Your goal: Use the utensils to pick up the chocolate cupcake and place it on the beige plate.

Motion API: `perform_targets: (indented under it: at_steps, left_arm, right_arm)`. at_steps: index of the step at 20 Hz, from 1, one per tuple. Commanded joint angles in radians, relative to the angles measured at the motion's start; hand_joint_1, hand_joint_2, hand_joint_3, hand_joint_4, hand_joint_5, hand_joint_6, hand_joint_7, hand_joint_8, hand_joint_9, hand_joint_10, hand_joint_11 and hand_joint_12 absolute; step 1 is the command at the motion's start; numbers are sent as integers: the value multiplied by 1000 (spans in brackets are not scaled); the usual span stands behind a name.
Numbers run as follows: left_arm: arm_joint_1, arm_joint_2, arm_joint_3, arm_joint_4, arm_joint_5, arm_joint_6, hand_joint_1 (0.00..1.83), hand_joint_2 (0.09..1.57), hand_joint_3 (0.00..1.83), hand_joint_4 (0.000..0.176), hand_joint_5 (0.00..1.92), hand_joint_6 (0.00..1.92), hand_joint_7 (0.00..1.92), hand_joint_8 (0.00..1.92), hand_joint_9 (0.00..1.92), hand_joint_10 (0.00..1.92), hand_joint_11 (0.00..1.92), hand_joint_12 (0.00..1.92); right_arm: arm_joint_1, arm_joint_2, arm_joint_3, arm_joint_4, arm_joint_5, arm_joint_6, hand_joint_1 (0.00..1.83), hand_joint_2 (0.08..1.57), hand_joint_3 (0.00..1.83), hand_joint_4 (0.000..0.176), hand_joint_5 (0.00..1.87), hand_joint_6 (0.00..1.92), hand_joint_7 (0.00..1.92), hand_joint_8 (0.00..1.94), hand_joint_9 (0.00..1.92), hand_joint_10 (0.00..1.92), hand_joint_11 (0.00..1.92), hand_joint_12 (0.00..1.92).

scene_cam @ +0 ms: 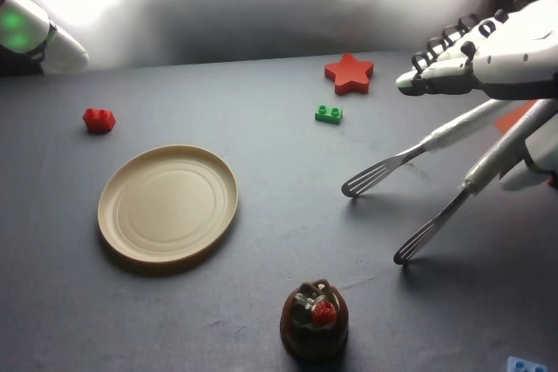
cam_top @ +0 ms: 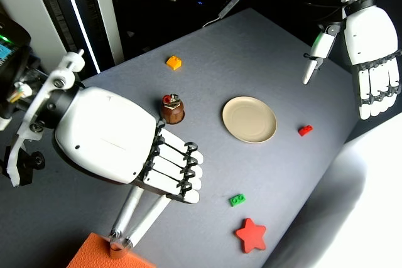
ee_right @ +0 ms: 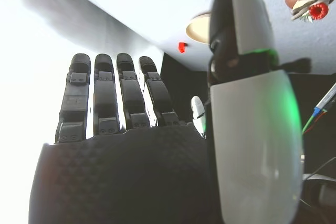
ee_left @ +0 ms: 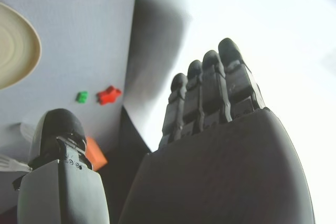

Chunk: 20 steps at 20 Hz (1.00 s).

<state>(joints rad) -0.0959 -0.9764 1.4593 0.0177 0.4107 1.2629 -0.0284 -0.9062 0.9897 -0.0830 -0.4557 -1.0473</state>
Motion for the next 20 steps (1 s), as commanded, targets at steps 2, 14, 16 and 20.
perform_targets:
  at_steps: [2, 14, 16, 20]
  left_arm:
    - [-20, 11, -3, 5, -90, -16, 414, 1075, 3, 0, 106, 2, 88, 0, 76, 2, 0, 279]
    - [-29, 14, -15, 7, -94, -15, 382, 1071, 0, 0, 105, 0, 89, 0, 74, 0, 0, 291]
    - [-28, 15, -19, 6, -94, 1, 367, 1073, 1, 0, 103, 0, 88, 1, 71, 1, 0, 286]
    - [-29, 16, -19, 6, -95, -2, 382, 1079, 1, 0, 106, 2, 86, 1, 66, 0, 0, 251]
  right_arm:
    - [6, -32, 37, -6, 80, 9, 996, 995, 5, 0, 0, 0, 0, 0, 0, 0, 0, 0]
    - [-66, -138, 187, -6, 100, 21, 981, 1014, 6, 0, 0, 0, 0, 0, 0, 0, 3, 4]
    - [-76, -151, 204, -6, 100, 21, 976, 1011, 3, 0, 0, 0, 0, 0, 0, 0, 0, 0]
    - [-86, -158, 212, -6, 89, 25, 1015, 1007, 1, 0, 0, 0, 0, 0, 0, 0, 0, 0]
